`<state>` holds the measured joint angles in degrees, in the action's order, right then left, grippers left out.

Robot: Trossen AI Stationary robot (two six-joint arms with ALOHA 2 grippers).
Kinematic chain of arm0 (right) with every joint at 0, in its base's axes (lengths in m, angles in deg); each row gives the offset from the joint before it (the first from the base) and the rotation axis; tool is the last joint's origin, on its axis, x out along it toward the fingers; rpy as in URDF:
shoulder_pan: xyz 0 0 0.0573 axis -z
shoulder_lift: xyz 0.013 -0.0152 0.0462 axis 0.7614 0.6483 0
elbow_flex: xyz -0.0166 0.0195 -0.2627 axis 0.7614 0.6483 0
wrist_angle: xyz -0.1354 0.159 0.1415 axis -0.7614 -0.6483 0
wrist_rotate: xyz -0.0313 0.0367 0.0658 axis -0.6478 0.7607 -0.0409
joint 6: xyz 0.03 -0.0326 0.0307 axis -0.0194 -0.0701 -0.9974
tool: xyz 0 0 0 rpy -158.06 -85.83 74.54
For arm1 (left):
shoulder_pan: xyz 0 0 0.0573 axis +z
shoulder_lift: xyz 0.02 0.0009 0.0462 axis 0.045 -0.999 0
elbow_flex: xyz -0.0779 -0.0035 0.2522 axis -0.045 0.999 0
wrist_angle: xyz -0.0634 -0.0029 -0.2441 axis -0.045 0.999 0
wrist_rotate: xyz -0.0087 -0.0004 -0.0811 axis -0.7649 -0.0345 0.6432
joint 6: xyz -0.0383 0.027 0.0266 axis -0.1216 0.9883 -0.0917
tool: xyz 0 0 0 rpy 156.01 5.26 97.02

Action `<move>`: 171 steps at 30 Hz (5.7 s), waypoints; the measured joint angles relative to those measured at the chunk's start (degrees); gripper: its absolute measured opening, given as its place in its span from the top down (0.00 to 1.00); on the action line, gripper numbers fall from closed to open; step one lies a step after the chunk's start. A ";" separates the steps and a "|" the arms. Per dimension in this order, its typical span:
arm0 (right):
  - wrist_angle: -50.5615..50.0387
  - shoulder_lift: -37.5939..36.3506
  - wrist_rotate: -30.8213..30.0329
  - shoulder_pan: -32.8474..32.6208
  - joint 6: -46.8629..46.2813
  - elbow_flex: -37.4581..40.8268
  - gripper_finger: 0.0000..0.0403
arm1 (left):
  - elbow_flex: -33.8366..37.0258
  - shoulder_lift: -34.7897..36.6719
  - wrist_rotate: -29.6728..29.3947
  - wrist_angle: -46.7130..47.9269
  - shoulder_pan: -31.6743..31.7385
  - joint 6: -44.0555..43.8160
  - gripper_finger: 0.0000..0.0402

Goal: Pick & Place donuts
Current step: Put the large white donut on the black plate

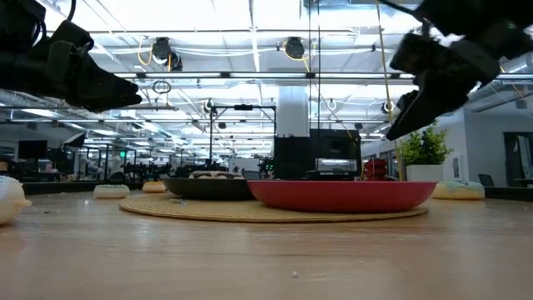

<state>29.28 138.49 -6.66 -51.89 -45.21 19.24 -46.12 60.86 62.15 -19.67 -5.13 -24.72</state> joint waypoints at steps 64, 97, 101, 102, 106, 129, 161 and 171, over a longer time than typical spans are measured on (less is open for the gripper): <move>18.65 -52.47 -4.45 4.20 4.94 25.34 0.48 | 0.00 -0.05 0.02 -5.73 0.00 -4.46 0.23; 20.43 -52.36 -4.26 4.20 4.96 25.40 0.48 | -37.17 -48.53 8.74 33.36 -12.86 -29.08 0.23; 20.44 -52.36 -4.26 4.20 4.96 25.40 0.48 | -48.83 -61.71 12.77 48.72 -16.80 -42.12 0.23; 20.44 -52.33 -4.26 4.20 4.96 25.40 0.48 | -51.13 -64.65 14.73 51.76 -17.62 -45.60 0.23; 20.43 -52.33 -4.26 4.20 4.96 25.40 0.48 | -58.63 -73.27 22.94 56.95 -21.32 -58.21 0.23; 20.45 -52.33 -4.24 4.20 4.98 25.40 0.48 | -66.55 -89.81 21.83 66.05 -37.33 -76.59 0.23; 20.47 -52.33 -4.24 4.20 4.98 25.40 0.48 | -60.72 -89.92 14.98 61.78 -36.30 -71.85 0.23; 20.47 -52.33 -4.24 4.20 4.96 25.40 0.48 | -60.72 -89.92 16.81 61.00 -35.56 -71.80 0.37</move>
<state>49.75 86.16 -10.89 -47.70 -40.25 44.64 -106.84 -29.06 78.96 41.33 -40.69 -96.51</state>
